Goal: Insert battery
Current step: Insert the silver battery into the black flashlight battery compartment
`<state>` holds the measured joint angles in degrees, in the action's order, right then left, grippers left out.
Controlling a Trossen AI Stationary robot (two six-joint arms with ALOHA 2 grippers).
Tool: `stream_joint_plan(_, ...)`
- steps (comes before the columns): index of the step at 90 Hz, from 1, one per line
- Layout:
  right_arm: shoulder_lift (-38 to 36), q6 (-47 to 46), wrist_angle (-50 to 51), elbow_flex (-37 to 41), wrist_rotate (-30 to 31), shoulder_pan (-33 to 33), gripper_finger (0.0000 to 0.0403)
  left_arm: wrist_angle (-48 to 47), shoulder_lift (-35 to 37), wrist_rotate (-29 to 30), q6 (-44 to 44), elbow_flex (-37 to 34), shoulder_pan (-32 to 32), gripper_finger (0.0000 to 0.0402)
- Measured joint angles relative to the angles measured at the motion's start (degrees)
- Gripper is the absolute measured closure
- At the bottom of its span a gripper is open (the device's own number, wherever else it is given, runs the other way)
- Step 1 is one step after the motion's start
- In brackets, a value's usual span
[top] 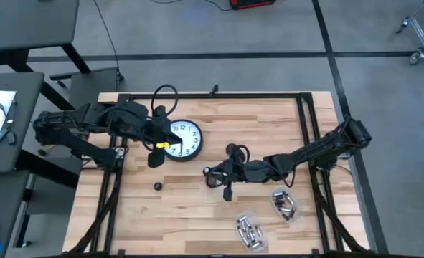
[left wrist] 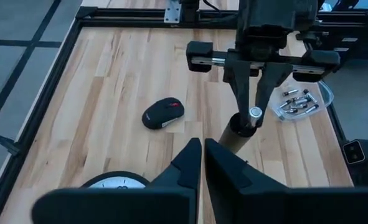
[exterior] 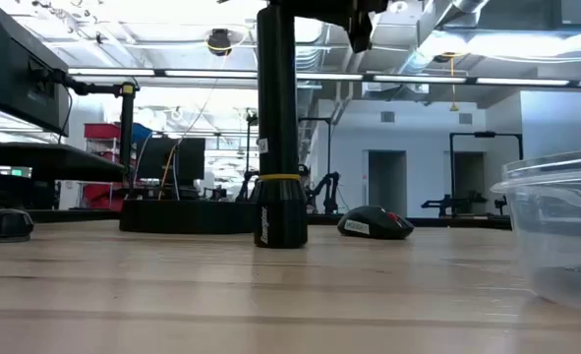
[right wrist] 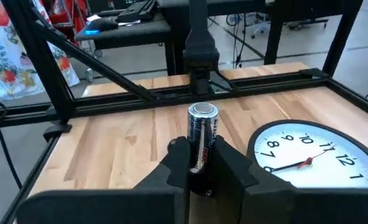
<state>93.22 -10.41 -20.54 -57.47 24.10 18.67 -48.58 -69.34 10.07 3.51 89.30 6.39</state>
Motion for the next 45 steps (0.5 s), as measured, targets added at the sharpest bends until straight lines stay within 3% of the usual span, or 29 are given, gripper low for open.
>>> stream_joint_plan(45, -0.1, 0.6, 0.7, -0.1, 0.0, 0.1, 0.0341, 0.0, 0.0, 0.0, 0.1, 0.0, 0.0, 0.0402)
